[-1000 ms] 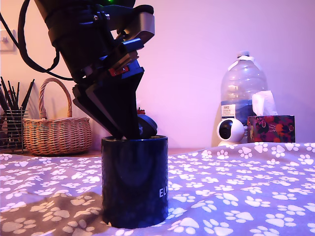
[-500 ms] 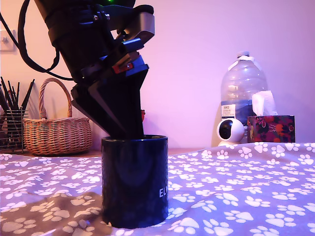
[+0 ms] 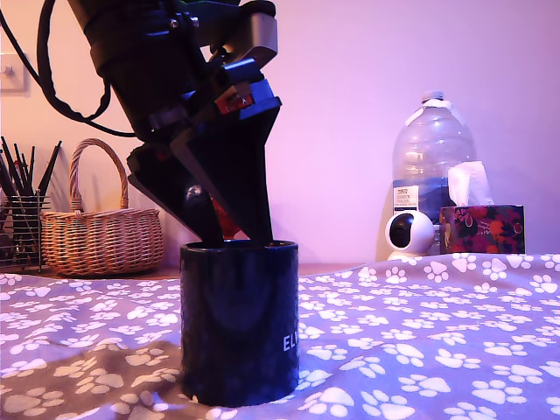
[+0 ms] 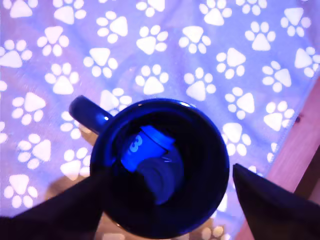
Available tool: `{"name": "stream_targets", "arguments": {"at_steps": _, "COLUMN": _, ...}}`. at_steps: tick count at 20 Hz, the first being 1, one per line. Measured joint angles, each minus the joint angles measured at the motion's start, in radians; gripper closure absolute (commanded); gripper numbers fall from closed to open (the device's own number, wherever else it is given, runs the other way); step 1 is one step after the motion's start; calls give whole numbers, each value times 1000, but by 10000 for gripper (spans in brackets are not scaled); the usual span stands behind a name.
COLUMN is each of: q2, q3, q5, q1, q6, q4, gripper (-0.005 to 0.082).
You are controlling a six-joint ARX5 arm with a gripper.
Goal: Pick the coffee capsule and then drop it inside the coffee cup in front of you
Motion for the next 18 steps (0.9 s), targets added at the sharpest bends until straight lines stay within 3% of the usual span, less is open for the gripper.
{"name": "stream_targets", "arguments": {"at_steps": 2, "q2": -11, "q3": 0, "q5": 0, "q1": 0, "q6": 0, "q4": 0, "gripper": 188}}
{"name": "stream_targets", "arguments": {"at_steps": 3, "q2": -22, "q3": 0, "q5": 0, "q1": 0, "q6": 0, "q4": 0, "gripper": 276}}
{"name": "stream_targets", "arguments": {"at_steps": 7, "q2": -84, "q3": 0, "q5": 0, "q1": 0, "q6": 0, "q4": 1, "gripper": 771}}
{"name": "stream_targets", "arguments": {"at_steps": 14, "q2": -177, "q3": 0, "q5": 0, "q1": 29, "q6": -66, "q4": 84, "gripper": 791}}
{"name": "stream_targets", "arguments": {"at_steps": 18, "q2": -234, "q3": -6, "q5": 0, "q1": 103, "q6": -82, "q4": 140, "gripper": 791}}
